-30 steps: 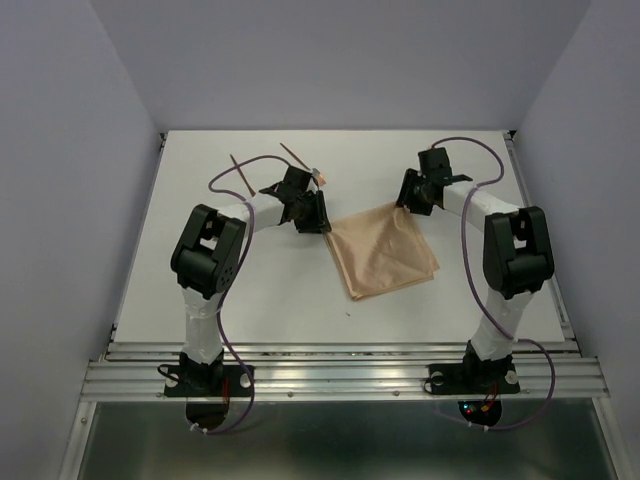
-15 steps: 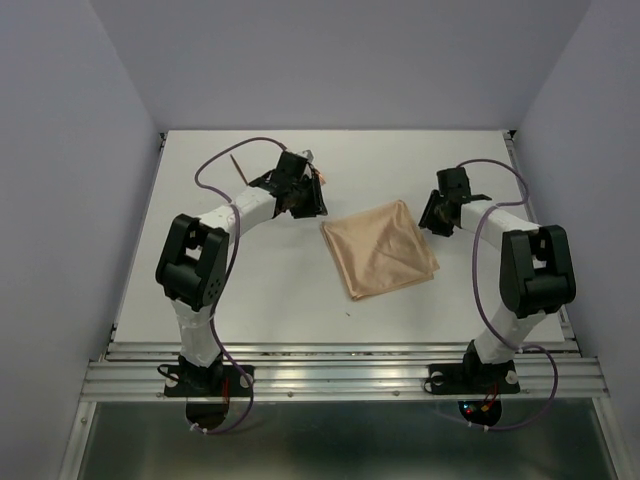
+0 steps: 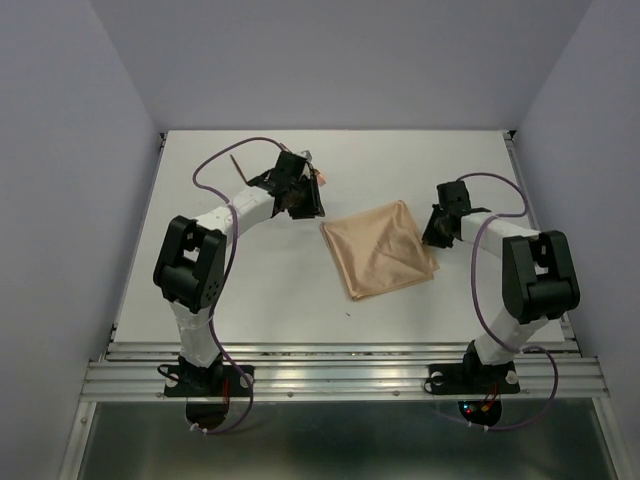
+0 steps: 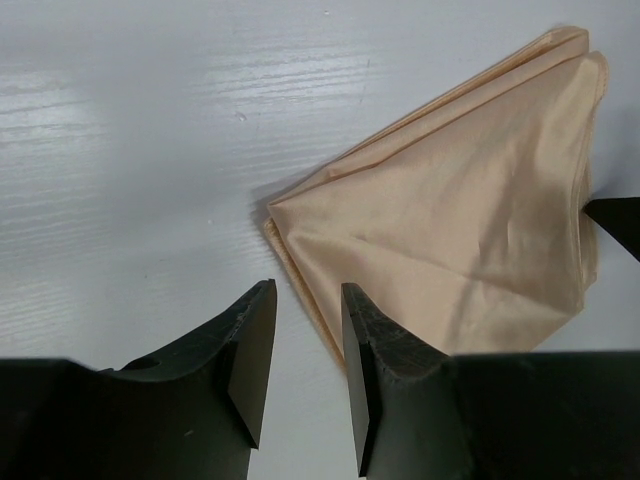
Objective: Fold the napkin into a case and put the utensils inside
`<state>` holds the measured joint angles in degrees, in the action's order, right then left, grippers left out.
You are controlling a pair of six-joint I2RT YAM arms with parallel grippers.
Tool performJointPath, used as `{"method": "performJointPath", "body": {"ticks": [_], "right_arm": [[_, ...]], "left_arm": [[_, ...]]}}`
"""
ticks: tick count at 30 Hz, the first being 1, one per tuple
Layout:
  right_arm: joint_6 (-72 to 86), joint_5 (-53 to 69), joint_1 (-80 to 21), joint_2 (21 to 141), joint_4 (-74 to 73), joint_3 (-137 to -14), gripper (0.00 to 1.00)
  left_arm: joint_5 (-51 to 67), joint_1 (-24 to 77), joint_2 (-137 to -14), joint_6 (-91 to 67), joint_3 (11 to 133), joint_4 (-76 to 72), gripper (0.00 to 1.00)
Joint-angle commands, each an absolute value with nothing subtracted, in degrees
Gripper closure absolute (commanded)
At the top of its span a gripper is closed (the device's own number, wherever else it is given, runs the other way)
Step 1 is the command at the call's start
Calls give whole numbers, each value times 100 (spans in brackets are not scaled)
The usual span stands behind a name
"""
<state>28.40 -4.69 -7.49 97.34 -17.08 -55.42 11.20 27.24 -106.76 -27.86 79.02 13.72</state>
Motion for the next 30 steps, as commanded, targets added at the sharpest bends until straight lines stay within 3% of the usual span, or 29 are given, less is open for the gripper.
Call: {"method": "performJointPath", "body": {"ticks": [1, 5, 11, 19, 22, 23, 26, 30], "right_arm": [[2962, -238, -747, 9554, -1618, -4993, 83], [3251, 156, -825, 9212, -1354, -4352, 93], [4015, 211, -1247, 8238, -1117, -3237, 98], [4491, 194, -1380, 7155, -1283, -2716, 99], [4491, -182, -1380, 6918, -1564, -2899, 92], [4413, -376, -1380, 6891, -1643, -2961, 83], [4290, -562, -1380, 7013, -1687, -3242, 72], [4236, -545, -1240, 7523, -1609, -3612, 70]], "left_arm": [[1134, 2751, -10345, -2716, 8340, 1520, 57], [1177, 2900, -10397, -2681, 8507, 1617, 57], [1020, 3436, -10661, -2619, 9025, 1863, 55], [712, 4218, -11494, -2487, 10062, 2407, 46], [659, 4420, -11846, -2514, 10528, 2540, 46], [659, 4499, -11926, -2531, 10738, 2557, 46], [686, 4666, -12251, -2523, 11082, 2663, 42], [607, 4842, -12787, -2461, 11863, 3031, 42]]}}
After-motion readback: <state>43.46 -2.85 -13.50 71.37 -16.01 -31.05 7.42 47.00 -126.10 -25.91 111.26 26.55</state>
